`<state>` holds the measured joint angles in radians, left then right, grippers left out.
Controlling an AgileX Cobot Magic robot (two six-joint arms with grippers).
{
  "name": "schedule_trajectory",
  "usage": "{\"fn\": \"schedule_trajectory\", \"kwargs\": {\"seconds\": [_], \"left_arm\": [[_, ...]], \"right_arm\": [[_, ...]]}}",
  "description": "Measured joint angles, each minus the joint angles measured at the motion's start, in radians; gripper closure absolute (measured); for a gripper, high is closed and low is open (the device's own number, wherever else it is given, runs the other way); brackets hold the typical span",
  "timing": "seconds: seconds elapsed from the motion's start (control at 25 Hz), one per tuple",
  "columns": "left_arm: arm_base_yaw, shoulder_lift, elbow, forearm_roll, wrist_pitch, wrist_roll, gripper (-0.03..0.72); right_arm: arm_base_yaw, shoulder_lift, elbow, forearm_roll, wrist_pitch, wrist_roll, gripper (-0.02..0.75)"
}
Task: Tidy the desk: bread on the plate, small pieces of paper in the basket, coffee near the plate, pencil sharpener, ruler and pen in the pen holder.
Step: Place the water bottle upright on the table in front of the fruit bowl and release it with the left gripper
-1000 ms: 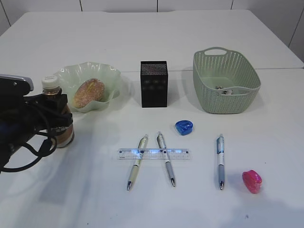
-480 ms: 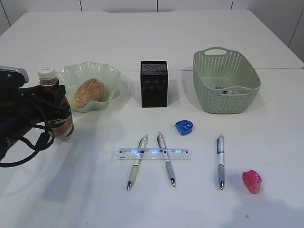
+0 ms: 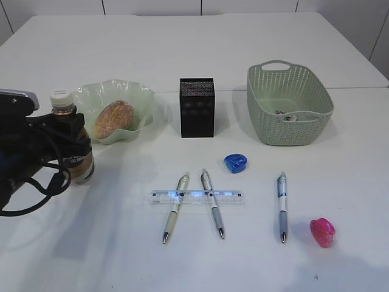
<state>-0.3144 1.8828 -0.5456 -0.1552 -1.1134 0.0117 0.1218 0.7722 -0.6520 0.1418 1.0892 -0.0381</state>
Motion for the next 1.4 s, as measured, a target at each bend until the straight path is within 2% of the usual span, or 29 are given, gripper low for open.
{"fn": "schedule_trajectory", "kwargs": {"seconds": [1.4], "left_arm": [[0.0,0.038,-0.003,-0.003,-0.002,0.0,0.391]], "right_arm": [[0.0,0.0,0.0,0.007,-0.002,0.0,0.297]]}}
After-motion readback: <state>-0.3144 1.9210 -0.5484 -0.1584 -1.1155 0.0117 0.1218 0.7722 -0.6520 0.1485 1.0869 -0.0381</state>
